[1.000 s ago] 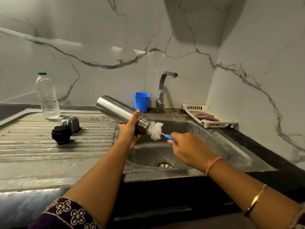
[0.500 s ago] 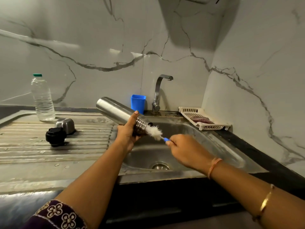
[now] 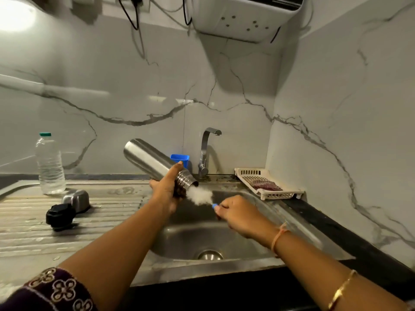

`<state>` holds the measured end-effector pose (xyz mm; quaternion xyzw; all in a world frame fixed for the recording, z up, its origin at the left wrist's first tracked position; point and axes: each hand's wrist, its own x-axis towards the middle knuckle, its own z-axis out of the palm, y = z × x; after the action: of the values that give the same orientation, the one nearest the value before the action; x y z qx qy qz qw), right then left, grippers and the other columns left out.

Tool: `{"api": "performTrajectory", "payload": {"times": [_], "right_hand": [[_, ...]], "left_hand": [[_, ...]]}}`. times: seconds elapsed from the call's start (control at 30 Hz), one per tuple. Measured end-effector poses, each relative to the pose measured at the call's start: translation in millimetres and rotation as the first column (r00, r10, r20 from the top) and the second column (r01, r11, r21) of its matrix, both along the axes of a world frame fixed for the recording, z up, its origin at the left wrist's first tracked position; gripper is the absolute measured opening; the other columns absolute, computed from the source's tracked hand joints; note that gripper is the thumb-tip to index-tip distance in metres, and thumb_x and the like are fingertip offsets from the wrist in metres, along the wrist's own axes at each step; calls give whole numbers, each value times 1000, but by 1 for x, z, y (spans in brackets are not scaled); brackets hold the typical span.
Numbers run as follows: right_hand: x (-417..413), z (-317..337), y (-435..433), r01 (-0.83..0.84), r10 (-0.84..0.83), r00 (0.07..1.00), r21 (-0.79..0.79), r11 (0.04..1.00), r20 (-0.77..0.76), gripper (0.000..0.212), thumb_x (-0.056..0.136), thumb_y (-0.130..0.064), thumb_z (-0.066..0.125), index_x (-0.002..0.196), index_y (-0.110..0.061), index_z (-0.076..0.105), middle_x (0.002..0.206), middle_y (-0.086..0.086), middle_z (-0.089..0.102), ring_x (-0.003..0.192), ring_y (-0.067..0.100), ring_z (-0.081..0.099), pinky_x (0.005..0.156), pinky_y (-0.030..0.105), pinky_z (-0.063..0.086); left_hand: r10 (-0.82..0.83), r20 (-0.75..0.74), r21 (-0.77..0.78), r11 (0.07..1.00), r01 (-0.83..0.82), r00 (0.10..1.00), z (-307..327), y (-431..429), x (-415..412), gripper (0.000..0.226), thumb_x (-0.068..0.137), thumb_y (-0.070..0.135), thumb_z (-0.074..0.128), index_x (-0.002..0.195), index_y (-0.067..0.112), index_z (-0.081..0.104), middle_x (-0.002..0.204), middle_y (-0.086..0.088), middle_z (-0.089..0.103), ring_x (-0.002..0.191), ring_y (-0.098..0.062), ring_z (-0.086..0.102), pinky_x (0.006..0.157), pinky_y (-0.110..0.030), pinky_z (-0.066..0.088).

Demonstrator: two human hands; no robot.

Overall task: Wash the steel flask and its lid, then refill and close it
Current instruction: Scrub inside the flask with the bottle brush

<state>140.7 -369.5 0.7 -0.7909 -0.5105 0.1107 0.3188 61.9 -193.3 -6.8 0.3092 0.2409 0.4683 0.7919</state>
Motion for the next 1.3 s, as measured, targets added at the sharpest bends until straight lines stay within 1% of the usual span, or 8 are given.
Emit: {"api": "performTrajectory", "payload": {"times": [0.1,0.4,0.53,0.67,0.77,0.9,1.17,1.3], "right_hand": [[4,4,5,12,-16,905,-11,1000,-425,33,99,-33,43,85,-12,65,57,-2,44,43,9,37,42,20,29],[11,-38,22,74,-301,562,316,946,770,38,94,-30,32,79,-14,62,56,2,58,37,17,52,34,25,40],[-2,-32,24,78,-110,979,179,981,174,37,100,-40,34,77,-18,52,66,0,56,61,20,56,56,30,43],[-1,-14,15,29,67,760,136,990,-646,43,99,-41,41,71,-11,56,51,-2,35,41,10,27,39,21,20],[3,-23,21,108,-112,994,223,969,3,42,99,-43,39,78,-13,61,60,-1,55,53,15,51,50,27,41],[18,-31,20,19,-365,608,447,894,705,21,91,-22,46,81,-12,62,61,3,62,40,17,53,36,26,44],[11,1,5,-44,126,797,150,988,-591,35,100,-32,43,81,-9,60,50,-5,36,39,7,28,38,20,20],[8,3,2,5,44,883,102,995,-467,36,100,-36,41,85,-9,61,52,-3,41,41,10,34,40,21,25]], "left_hand": [[28,-54,68,997,-24,998,10,2,-2,85,74,20,79,138,19,24,112,-15,56,84,-30,65,52,-42,55],[108,-186,130,988,-84,977,33,-4,1,80,70,23,82,125,23,24,103,-15,53,81,-33,67,72,-58,55],[104,-264,208,977,-49,959,41,-5,-3,79,73,22,81,130,20,26,97,-11,52,77,-29,65,67,-49,57],[98,-257,229,973,-38,961,48,-4,-3,78,72,23,81,129,21,27,102,-11,54,83,-29,65,70,-49,58],[106,-230,224,973,-54,967,50,-5,0,80,71,24,82,128,21,26,104,-12,54,84,-30,66,73,-53,57],[110,-193,173,982,-77,975,59,-7,1,87,70,25,83,133,23,23,98,-12,51,80,-31,66,74,-55,56],[82,-264,245,970,-15,961,58,-1,-10,84,71,23,82,131,23,24,110,-13,54,87,-31,66,71,-51,57],[86,-266,248,969,-18,960,56,-5,-8,80,72,23,81,127,21,24,105,-13,53,83,-30,65,67,-49,58]]}}
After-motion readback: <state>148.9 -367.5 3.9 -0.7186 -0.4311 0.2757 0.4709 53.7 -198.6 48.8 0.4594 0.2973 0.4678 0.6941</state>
